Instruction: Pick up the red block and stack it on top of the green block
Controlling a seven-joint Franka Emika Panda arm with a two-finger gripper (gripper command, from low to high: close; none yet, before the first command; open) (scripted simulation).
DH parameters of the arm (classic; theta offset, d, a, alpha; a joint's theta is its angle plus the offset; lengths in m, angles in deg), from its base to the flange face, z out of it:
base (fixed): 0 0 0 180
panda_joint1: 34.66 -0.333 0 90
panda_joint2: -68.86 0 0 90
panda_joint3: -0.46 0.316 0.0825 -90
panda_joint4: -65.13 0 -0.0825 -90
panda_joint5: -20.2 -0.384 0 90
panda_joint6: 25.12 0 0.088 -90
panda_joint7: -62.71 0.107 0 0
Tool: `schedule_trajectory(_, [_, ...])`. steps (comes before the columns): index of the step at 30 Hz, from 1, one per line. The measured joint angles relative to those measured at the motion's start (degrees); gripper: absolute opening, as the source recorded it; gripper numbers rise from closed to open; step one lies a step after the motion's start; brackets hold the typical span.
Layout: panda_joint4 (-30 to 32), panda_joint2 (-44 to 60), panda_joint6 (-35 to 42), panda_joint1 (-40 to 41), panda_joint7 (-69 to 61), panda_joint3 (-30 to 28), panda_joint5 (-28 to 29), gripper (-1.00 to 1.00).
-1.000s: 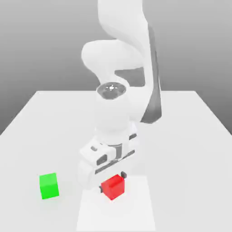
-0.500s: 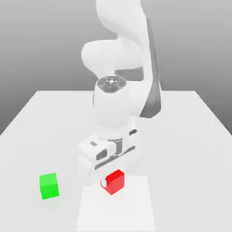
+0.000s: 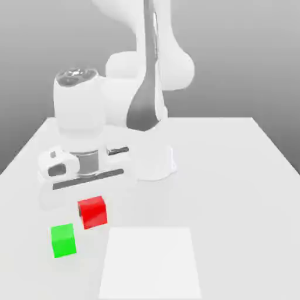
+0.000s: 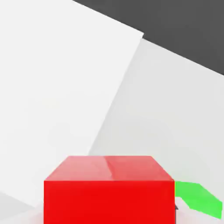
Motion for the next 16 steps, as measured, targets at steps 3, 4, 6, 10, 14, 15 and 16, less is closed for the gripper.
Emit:
schedule_trajectory(3, [-1.2,1.1,0.0,1.3,-1.1,-0.9,-1.1,-1.0])
schedule_trajectory(4, [-1.4,1.8,-0.5,1.1,-1.6,-0.9,-1.8,-1.0])
schedule_trajectory(6, [-1.6,3.6,-2.0,0.8,-2.9,-0.7,-3.6,-1.0])
schedule_trajectory(10, [-1.9,7.7,-5.6,1.3,-5.9,0.5,-7.8,-1.0])
schedule_trajectory(14, [-1.9,12.3,-9.6,2.4,-9.3,2.5,-12.6,1.0])
schedule_trajectory(15, [-1.9,12.3,-9.6,2.4,-9.3,2.5,-12.6,1.0])
schedule_trajectory(16, [-1.9,12.3,-9.6,2.4,-9.3,2.5,-12.6,1.0])
